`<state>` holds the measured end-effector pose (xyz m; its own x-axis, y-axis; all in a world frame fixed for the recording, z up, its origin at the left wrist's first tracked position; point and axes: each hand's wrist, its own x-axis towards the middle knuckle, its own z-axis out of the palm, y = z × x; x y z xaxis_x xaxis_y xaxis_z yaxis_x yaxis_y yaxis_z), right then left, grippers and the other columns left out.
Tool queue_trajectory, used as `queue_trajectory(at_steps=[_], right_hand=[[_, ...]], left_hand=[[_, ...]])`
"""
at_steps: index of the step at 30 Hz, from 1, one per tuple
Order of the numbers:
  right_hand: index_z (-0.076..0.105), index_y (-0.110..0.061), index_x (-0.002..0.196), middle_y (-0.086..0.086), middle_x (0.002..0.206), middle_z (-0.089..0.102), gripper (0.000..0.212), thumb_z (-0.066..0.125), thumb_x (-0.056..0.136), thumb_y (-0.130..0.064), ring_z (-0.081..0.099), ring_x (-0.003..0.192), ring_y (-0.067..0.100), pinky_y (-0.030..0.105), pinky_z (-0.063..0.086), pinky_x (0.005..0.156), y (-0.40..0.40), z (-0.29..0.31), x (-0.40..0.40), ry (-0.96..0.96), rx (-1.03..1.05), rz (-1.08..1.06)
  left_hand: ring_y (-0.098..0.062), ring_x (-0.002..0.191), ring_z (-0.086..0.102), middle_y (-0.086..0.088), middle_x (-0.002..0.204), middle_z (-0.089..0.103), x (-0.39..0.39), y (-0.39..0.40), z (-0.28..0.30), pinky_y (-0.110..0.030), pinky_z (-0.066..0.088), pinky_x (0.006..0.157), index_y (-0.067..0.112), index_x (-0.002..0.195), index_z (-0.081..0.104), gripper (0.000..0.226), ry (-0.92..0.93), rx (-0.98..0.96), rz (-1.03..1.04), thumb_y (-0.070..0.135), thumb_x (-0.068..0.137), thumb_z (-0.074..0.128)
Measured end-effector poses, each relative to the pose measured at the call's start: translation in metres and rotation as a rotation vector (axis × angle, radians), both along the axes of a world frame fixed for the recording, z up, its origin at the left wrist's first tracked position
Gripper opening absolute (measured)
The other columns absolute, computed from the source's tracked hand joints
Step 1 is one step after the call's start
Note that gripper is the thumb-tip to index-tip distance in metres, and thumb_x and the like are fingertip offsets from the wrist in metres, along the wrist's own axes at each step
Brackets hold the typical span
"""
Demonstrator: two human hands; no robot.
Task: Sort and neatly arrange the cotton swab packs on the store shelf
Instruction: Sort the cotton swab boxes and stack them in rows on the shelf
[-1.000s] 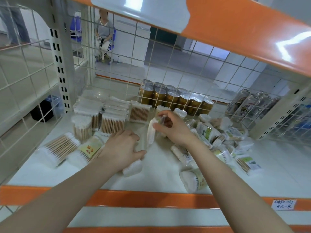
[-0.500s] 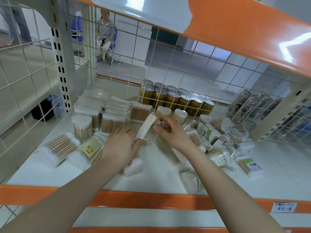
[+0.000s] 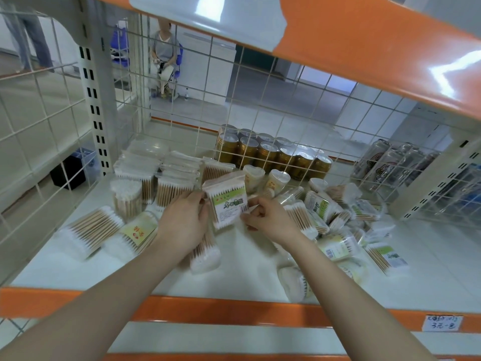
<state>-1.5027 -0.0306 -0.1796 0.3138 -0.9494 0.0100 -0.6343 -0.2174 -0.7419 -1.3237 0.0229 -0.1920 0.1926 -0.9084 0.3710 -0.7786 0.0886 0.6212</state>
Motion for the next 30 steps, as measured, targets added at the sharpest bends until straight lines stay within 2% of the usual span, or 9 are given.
queue_trajectory(at_steps=[3, 5, 7, 9, 11, 14, 21, 27, 30], right_hand=[[0.058, -0.014, 0.097, 0.0, 0.071, 0.064, 0.018, 0.068, 0.083, -0.019, 0.064, 0.07, 0.016, 0.041, 0.054, 0.079, 0.003, -0.002, 0.002, -0.02, 0.011, 0.007], [0.058, -0.015, 0.094, -0.002, 0.074, 0.062, 0.018, 0.07, 0.081, -0.02, 0.061, 0.073, 0.016, 0.037, 0.051, 0.076, 0.004, -0.003, 0.003, 0.0, 0.002, 0.013], [0.059, -0.017, 0.092, -0.005, 0.076, 0.059, 0.017, 0.07, 0.081, -0.022, 0.055, 0.07, 0.011, 0.03, 0.048, 0.07, 0.006, -0.005, 0.003, 0.026, -0.013, 0.013], [0.059, -0.017, 0.091, -0.002, 0.082, 0.063, 0.016, 0.07, 0.081, -0.023, 0.059, 0.073, 0.012, 0.029, 0.05, 0.073, 0.007, -0.006, 0.004, -0.012, 0.005, -0.004], [0.06, -0.014, 0.093, 0.006, 0.086, 0.068, 0.016, 0.069, 0.082, -0.02, 0.066, 0.078, 0.018, 0.038, 0.055, 0.081, 0.008, -0.006, 0.004, -0.092, 0.052, -0.023], [0.06, -0.01, 0.096, 0.006, 0.076, 0.067, 0.016, 0.067, 0.083, -0.016, 0.065, 0.068, 0.015, 0.041, 0.054, 0.083, 0.012, -0.004, 0.005, -0.188, 0.095, -0.019], [0.061, -0.013, 0.099, 0.006, 0.076, 0.066, 0.016, 0.067, 0.084, -0.014, 0.064, 0.066, 0.011, 0.039, 0.054, 0.081, 0.018, -0.001, 0.011, -0.225, 0.098, -0.011], [0.062, -0.018, 0.1, 0.015, 0.086, 0.068, 0.021, 0.07, 0.081, -0.017, 0.062, 0.074, 0.019, 0.039, 0.052, 0.076, 0.019, -0.001, 0.013, -0.162, 0.038, 0.034], [0.062, -0.02, 0.099, 0.016, 0.091, 0.068, 0.02, 0.07, 0.081, -0.015, 0.057, 0.071, 0.015, 0.033, 0.049, 0.071, 0.018, -0.002, 0.013, -0.148, 0.025, 0.038]], left_hand=[[-0.031, 0.086, 0.055, -0.015, 0.093, 0.06, 0.0, -0.003, -0.001, -0.037, 0.044, 0.072, 0.001, 0.097, 0.06, 0.021, 0.041, 0.003, -0.005, 0.013, 0.093, 0.043], [-0.029, 0.082, 0.055, -0.015, 0.09, 0.061, -0.001, -0.004, 0.0, -0.034, 0.042, 0.069, 0.001, 0.096, 0.06, 0.022, 0.077, 0.01, -0.01, 0.011, 0.094, 0.04], [-0.025, 0.077, 0.055, -0.013, 0.091, 0.063, -0.002, -0.004, 0.0, -0.032, 0.041, 0.065, 0.002, 0.099, 0.06, 0.024, 0.114, 0.024, -0.013, 0.012, 0.096, 0.038], [-0.021, 0.073, 0.054, -0.011, 0.093, 0.065, -0.003, -0.004, 0.0, -0.029, 0.039, 0.063, 0.005, 0.104, 0.059, 0.025, 0.136, 0.025, -0.01, 0.014, 0.097, 0.037], [-0.023, 0.078, 0.056, -0.01, 0.099, 0.065, -0.003, -0.003, 0.0, -0.03, 0.042, 0.066, 0.008, 0.114, 0.056, 0.026, 0.153, 0.015, 0.004, 0.015, 0.097, 0.037], [-0.029, 0.09, 0.06, -0.012, 0.105, 0.064, 0.0, -0.005, 0.0, -0.035, 0.047, 0.076, 0.011, 0.129, 0.049, 0.034, 0.17, 0.028, 0.049, 0.015, 0.096, 0.04], [-0.027, 0.099, 0.059, -0.01, 0.115, 0.063, 0.006, -0.008, -0.004, -0.028, 0.042, 0.075, 0.009, 0.125, 0.051, 0.033, 0.161, 0.068, 0.042, 0.012, 0.094, 0.041], [-0.028, 0.1, 0.059, -0.01, 0.113, 0.064, 0.009, -0.01, -0.004, -0.031, 0.044, 0.079, 0.01, 0.124, 0.054, 0.033, 0.198, 0.059, 0.046, 0.011, 0.093, 0.041], [-0.026, 0.094, 0.06, -0.009, 0.108, 0.065, 0.01, -0.01, -0.004, -0.032, 0.046, 0.077, 0.012, 0.123, 0.054, 0.033, 0.218, 0.054, 0.037, 0.011, 0.093, 0.042]])
